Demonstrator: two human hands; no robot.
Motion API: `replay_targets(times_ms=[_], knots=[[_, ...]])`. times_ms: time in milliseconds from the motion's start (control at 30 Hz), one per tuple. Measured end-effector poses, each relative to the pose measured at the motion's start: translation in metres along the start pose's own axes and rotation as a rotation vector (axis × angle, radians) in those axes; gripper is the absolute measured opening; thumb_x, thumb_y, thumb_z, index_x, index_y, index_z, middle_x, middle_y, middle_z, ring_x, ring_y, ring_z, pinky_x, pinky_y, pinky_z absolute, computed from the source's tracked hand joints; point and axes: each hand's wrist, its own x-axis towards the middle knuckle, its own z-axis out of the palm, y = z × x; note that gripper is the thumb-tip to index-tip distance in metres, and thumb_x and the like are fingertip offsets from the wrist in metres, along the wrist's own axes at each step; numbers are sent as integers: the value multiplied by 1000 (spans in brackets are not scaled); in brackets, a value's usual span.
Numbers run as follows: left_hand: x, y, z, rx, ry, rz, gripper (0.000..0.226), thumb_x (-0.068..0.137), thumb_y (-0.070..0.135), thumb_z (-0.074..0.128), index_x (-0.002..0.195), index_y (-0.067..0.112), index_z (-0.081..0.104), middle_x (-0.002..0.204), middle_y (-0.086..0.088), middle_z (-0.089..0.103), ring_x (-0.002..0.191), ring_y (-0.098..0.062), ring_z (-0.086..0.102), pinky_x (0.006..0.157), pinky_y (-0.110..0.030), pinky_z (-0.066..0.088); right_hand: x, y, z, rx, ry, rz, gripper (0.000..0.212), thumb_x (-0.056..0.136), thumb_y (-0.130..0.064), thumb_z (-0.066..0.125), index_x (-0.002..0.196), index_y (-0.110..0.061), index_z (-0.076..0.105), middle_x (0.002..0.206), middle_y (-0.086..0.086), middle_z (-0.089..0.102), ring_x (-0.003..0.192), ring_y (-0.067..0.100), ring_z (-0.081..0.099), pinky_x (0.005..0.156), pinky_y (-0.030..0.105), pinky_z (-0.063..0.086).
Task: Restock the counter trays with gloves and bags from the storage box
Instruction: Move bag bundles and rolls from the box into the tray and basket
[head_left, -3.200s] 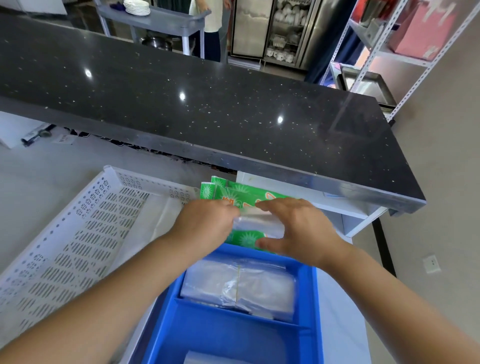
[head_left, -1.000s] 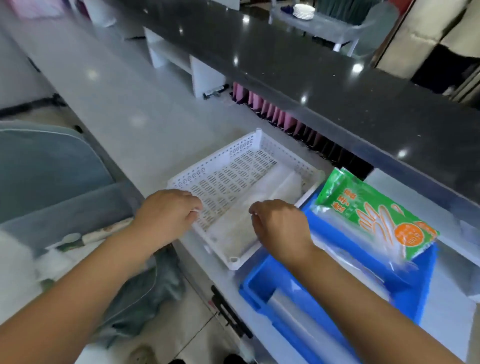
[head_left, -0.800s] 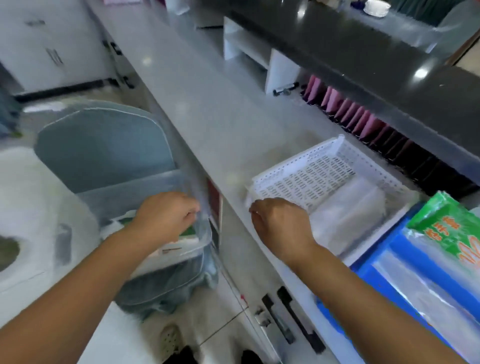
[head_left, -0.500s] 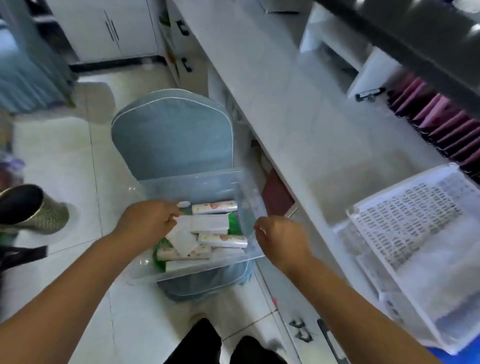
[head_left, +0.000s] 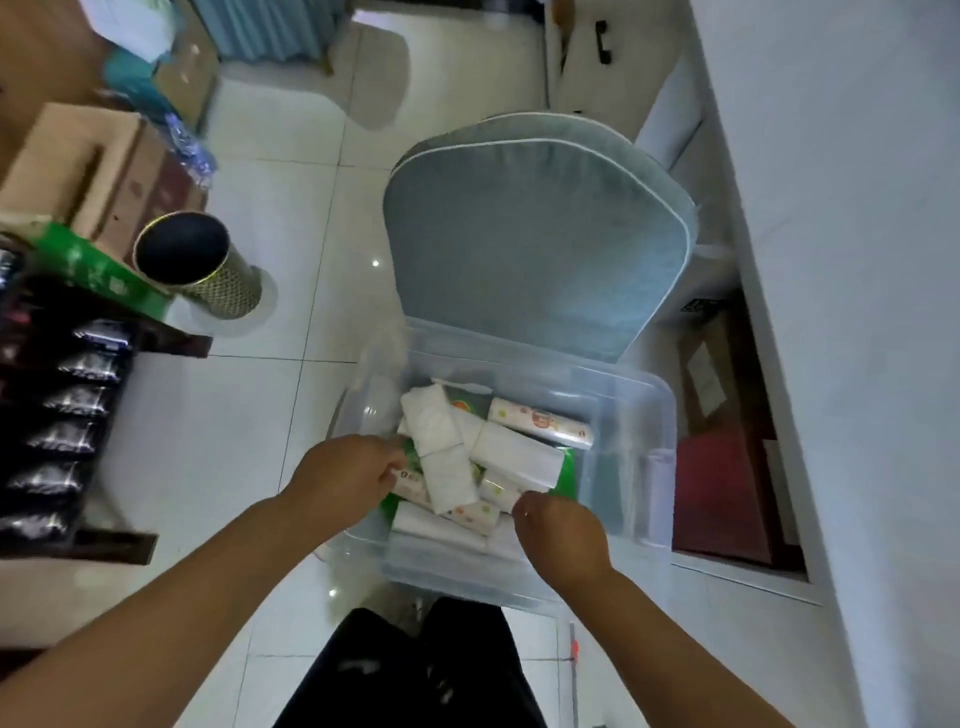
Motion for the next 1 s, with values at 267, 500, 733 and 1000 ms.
replay_targets(times_ms=[267, 500, 733, 1000], knots=[[53, -27, 76, -171, -28, -207, 25, 91, 19, 48, 109, 18, 65, 104, -2, 68, 97, -20, 62, 72, -25, 46, 116, 2, 95, 152, -229, 47, 24, 94, -20, 43, 102, -12, 64, 106, 6, 68, 96, 21, 62, 73, 23, 42], [81, -34, 130, -221, 66, -252, 25, 89, 19, 52, 109, 22, 66, 101, -3, 70, 89, -22, 64, 73, -28, 49, 163, -6, 152, 269, -265, 73, 33, 93, -25, 50, 120, -7, 49, 119, 13, 59, 109, 27, 55, 92, 32, 41], [93, -40, 150, -232, 100, -315, 21, 89, 22, 54, 107, 22, 65, 98, -3, 71, 83, -22, 65, 75, -30, 53, 181, -19, 166, 514, -230, 323, 32, 87, -25, 61, 113, -9, 50, 115, 11, 63, 104, 30, 60, 82, 32, 45], [114, -31, 148, -532, -51, -572, 18, 90, 21, 47, 98, 10, 59, 93, -8, 64, 78, -22, 55, 72, -27, 41, 174, -9, 141, 850, -346, 442, 13, 73, -6, 66, 85, -12, 64, 79, 2, 61, 75, 18, 58, 73, 31, 49]])
